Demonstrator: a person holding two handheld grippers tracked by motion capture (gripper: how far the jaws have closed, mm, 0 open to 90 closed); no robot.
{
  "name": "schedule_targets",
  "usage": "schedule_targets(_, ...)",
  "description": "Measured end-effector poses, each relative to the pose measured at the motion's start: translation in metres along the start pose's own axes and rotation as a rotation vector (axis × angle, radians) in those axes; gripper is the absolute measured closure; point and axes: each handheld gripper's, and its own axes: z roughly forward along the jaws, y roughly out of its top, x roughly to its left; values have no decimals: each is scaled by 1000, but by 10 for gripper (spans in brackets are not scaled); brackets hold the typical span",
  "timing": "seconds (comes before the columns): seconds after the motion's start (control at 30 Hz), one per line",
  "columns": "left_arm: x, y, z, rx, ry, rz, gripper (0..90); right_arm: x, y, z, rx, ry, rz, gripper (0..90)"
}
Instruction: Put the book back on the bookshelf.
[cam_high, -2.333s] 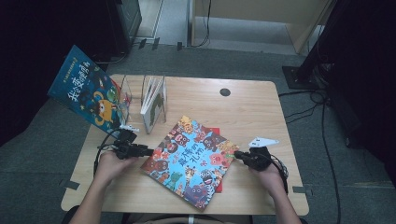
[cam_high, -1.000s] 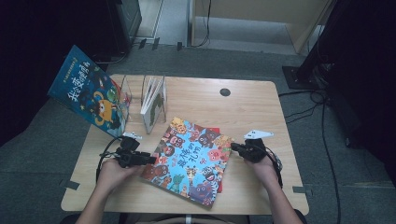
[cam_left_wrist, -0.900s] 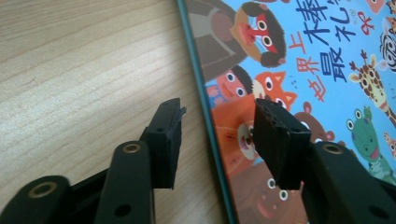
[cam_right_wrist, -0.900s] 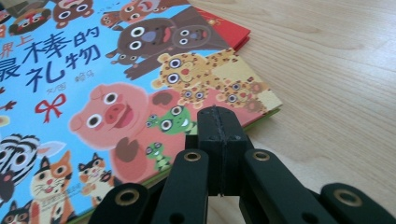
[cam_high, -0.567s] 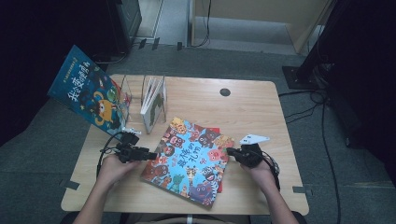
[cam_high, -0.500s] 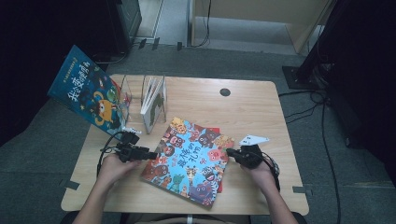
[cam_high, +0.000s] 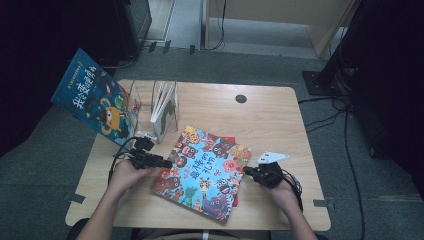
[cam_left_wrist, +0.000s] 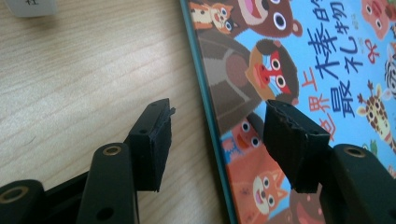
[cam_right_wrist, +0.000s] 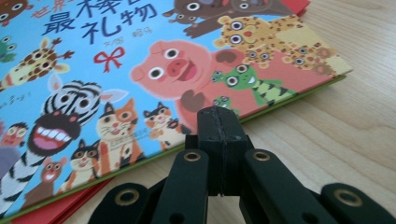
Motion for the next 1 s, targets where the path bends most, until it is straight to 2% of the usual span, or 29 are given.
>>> schedule_targets(0.13, 1, 3, 1, 1, -4, 2, 426, 3, -1, -1, -7, 5, -12, 900)
schedule_targets(0.4, -1, 4, 4, 0, -25, 3, 429, 2, -2, -1, -4, 14, -5, 900)
schedule_targets(0.47, -4, 4, 5, 4, -8, 13, 437, 2, -2, -1, -5, 17, -4, 900)
schedule_targets(0.53, -4, 5, 6, 6, -11, 15, 438, 2, -2, -1, -5, 18, -6, 900)
schedule_targets(1.0, -11, 10, 10, 27, 3, -14, 461, 1, 1, 3, -10, 21, -15, 900)
